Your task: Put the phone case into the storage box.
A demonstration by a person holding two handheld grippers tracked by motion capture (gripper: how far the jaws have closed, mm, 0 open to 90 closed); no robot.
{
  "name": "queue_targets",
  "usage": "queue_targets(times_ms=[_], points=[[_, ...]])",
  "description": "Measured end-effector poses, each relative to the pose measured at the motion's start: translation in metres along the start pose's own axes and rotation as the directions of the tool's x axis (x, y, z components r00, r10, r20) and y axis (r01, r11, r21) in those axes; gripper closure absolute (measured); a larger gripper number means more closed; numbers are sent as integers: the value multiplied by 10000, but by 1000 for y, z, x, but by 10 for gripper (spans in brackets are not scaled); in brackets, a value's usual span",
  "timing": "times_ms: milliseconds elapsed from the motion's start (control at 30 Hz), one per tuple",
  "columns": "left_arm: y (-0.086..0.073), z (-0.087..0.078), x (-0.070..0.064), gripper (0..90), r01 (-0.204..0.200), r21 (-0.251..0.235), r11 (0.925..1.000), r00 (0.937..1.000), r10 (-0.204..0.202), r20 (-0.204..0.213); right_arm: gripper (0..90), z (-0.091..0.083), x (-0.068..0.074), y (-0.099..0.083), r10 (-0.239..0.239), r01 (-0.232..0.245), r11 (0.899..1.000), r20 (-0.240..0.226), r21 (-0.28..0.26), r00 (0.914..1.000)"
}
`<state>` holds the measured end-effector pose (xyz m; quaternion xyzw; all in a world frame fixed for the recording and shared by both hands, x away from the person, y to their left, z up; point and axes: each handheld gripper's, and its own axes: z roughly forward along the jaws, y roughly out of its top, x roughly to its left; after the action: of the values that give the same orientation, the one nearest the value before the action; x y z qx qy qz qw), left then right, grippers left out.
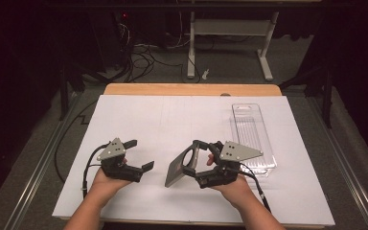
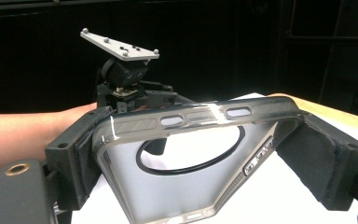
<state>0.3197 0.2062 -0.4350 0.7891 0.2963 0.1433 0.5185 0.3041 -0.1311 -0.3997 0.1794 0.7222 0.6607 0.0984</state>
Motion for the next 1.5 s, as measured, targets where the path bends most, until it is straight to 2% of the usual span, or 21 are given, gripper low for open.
queue_targets(times_ms=[167, 267, 467, 633, 800, 867, 1033, 1200, 1333, 1400, 1500], points=[[-2, 0, 1, 3, -67, 47, 10000, 9998, 68, -191, 142, -1, 1, 2, -102, 103, 9999, 528, -16, 9986], [-3, -1, 3, 2, 28, 43, 10000, 9996, -27, -272, 142, -2, 2, 2, -149, 149, 9999, 787, 2, 9968], [-4, -2, 5, 3, -39, -16, 10000, 9987, 38, -510, 141, -2, 4, 2, -314, 306, 9995, 1345, 81, 9904], [-6, -1, 6, 3, 13, 59, 10000, 9986, -9, -533, 141, -3, 5, 3, -357, 341, 9993, 1805, 117, 9829], [-5, -4, 7, 3, 170, -193, 9997, 9989, -178, -434, 141, -6, 5, 4, -366, 366, 9993, 2505, 46, 9674], [-5, -5, 6, 3, 176, -319, 9993, 9984, -192, -528, 141, -8, 4, 5, -372, 389, 9992, 2772, -8, 9601], [-6, -5, 7, 3, 318, -375, 9988, 9982, -337, -499, 141, -13, 2, 7, -243, 282, 9996, 3123, -82, 9497], [-7, -3, 6, 5, 265, -262, 9993, 9985, -277, -482, 141, -17, -1, 9, -128, 190, 9997, 3372, -152, 9413], [-8, -4, 8, 3, 383, -282, 9989, 9974, -399, -594, 141, -19, -1, 10, -268, 296, 9996, 3683, -19, 9293], [-8, -4, 9, 3, 493, -295, 9983, 9976, -507, -467, 141, -20, -2, 10, -319, 331, 9994, 3723, 32, 9276], [-8, -3, 9, 2, 451, -232, 9987, 9979, -461, -448, 141, -20, -1, 12, -598, 558, 9982, 3900, 216, 9189]])
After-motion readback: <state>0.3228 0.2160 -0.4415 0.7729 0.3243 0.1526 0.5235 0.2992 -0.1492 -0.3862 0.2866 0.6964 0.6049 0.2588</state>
